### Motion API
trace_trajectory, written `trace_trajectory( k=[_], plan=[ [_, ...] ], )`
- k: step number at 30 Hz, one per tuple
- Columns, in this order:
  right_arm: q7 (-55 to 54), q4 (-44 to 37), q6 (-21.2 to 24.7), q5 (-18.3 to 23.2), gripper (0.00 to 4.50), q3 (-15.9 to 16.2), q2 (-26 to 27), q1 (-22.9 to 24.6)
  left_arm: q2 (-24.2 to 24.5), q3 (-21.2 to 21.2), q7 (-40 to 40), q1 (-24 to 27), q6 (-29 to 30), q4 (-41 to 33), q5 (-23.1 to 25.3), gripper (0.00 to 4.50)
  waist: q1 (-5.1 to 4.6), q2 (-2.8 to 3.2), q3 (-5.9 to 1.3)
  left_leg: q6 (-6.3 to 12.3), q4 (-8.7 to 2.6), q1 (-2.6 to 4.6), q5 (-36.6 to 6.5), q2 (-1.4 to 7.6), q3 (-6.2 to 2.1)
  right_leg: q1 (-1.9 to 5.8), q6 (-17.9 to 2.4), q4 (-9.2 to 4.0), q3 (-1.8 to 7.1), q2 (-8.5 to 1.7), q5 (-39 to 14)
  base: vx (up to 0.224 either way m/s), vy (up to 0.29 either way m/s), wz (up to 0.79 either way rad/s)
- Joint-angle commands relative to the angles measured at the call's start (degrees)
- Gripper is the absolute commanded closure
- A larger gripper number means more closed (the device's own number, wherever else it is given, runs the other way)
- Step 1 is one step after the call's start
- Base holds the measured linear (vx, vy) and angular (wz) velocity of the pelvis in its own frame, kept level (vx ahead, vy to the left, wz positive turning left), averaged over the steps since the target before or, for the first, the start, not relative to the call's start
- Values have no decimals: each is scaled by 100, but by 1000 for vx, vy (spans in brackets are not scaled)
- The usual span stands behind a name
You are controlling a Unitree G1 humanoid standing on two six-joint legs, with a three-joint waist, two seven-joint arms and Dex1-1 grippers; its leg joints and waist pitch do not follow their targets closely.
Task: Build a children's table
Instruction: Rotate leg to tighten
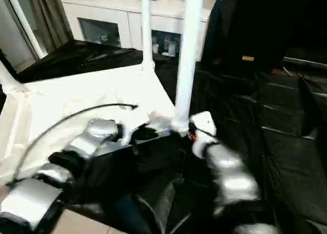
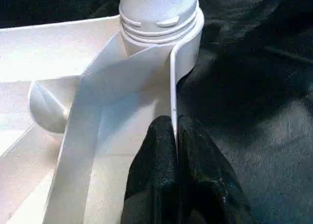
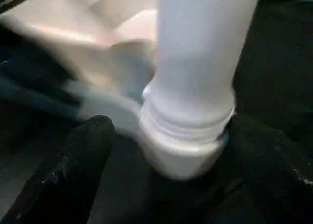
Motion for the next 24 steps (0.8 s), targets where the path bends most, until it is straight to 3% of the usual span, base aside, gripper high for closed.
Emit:
trace_trajectory(
  k=[1, 4, 5, 7, 10, 12, 16, 20, 24],
  plan=[
    [572, -317, 97, 152, 47, 325, -26, -22, -35, -184, -344, 165, -103, 3, 24, 450, 22, -99, -265, 474, -374, -41, -1492, 280, -146, 223, -1153, -451, 216, -358, -1763, 0, 0, 0],
    [1118, -597, 271, 288, 47, 337, -427, -31, 194, -277, -998, 290, -214, -245, -71, 450, 45, -89, -288, 520, -345, -14, -1223, 316, -130, 223, -1368, -386, 212, -339, -1197, 0, 0, 0],
    [1387, -771, 400, 327, 47, 389, -632, -58, 338, -298, -1413, 369, -196, -445, -172, 450, 49, -90, -300, 590, -331, -48, -1036, 315, -123, 247, -1468, -329, 203, -329, -853, 0, 0, 0],
    [1437, -807, 433, 338, 47, 407, -660, -65, 369, -302, -1510, 386, -193, -496, -201, 450, 66, -65, -323, 691, -296, -22, -838, 333, -93, 213, -1625, -283, 193, -324, -404, 0, 0, 0],
    [1554, -867, 469, 326, 47, 511, -687, -59, 441, -322, -1741, 425, -120, -608, -255, 450, 112, -69, -350, 776, -254, -42, -602, 330, -83, 215, -1771, -215, 182, -324, 61, 0, 0, 0],
    [1571, -870, 468, 313, 47, 528, -687, -55, 450, -318, -1762, 433, -116, -624, -260, 450, 137, -84, -323, 778, -264, -43, -706, 331, -75, 204, -1759, -236, 173, -330, -113, 0, 0, 0],
    [1558, -868, 469, 323, 47, 510, -637, -91, 512, -316, -1822, 478, -102, -679, -257, 450, 186, -91, -306, 565, -295, -22, -970, 341, -81, 190, -1606, -282, 189, -346, -709, 0, 0, 0],
    [1581, -915, 503, 376, 47, 446, -643, -154, 571, -307, -1800, 555, -80, -805, -248, 450, 185, -90, -313, 513, -296, -27, -898, 336, -88, 202, -1567, -264, 191, -342, -612, 0, 0, 0],
    [1563, -978, 508, 448, 47, 386, -632, -138, 556, -286, -1785, 582, -73, -836, -239, 450, 193, -94, -324, 592, -275, -29, -743, 332, -83, 204, -1586, -237, 191, -340, -396, 0, 0, 0]
  ],
)
